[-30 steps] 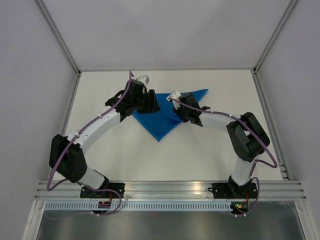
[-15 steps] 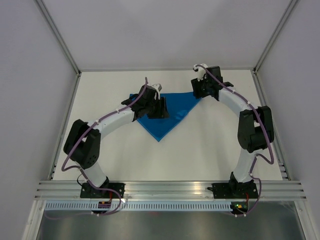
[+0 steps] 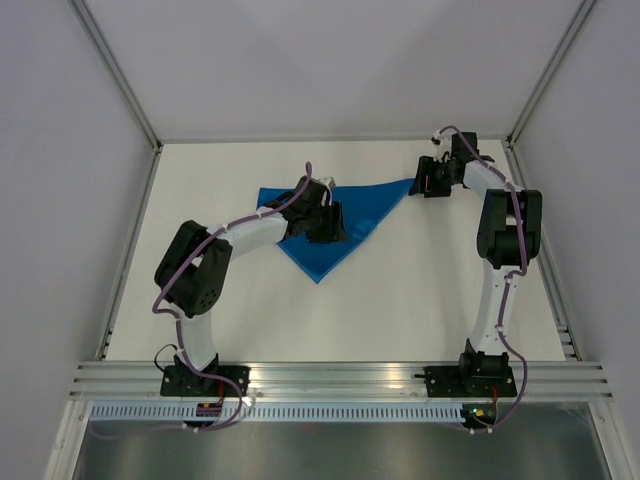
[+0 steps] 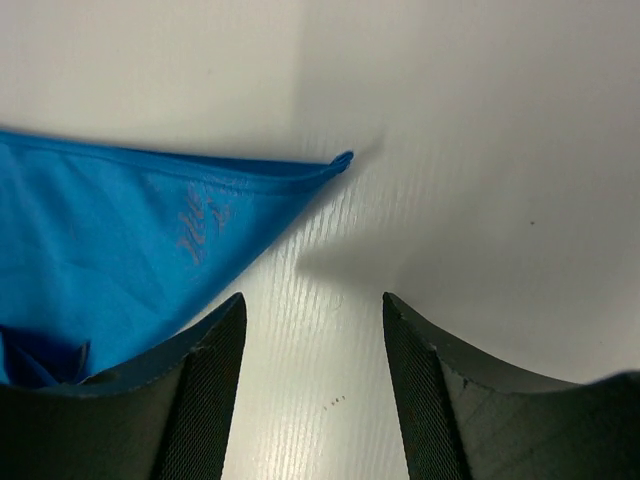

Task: Fold the napkin, place the utensils inside, and roll it up
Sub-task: Fold the napkin

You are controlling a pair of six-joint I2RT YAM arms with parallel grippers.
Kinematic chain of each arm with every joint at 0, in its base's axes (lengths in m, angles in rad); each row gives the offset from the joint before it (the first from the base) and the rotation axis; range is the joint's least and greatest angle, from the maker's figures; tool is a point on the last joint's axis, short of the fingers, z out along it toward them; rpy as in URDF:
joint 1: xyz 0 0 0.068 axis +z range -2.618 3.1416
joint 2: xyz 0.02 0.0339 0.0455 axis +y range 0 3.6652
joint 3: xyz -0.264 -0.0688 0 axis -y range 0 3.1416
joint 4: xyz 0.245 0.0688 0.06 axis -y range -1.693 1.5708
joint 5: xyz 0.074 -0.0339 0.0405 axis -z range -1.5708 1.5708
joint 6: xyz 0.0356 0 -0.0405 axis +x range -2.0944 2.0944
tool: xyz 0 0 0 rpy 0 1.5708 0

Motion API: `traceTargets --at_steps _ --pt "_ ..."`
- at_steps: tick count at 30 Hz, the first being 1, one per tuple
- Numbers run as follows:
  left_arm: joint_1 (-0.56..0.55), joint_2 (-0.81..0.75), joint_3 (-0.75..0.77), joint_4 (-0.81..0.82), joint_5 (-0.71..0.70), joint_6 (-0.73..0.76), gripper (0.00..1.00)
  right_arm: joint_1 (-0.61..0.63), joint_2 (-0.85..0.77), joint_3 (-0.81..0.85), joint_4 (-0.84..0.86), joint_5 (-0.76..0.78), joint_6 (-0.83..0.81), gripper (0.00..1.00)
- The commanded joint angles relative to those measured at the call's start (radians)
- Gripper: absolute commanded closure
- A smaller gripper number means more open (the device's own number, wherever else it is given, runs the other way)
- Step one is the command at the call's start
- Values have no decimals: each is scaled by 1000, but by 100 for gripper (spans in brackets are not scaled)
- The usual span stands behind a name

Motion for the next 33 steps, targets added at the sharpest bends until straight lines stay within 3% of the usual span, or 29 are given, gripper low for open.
traceTargets --at_steps 1,10,17,29,33 --pt "-5 -11 36 47 25 -41 41 -25 53 73 -8 -133 138 37" --pt "-6 -31 13 40 17 -37 41 -46 122 86 101 -227 290 36" --pt "-6 -53 7 23 5 -38 42 -43 149 93 165 -246 376 43" --pt "9 -151 -24 1 -24 -40 41 -33 29 -21 406 -250 393 84" --pt "26 -207 -56 1 -42 -55 41 -11 -87 -130 473 -224 318 89"
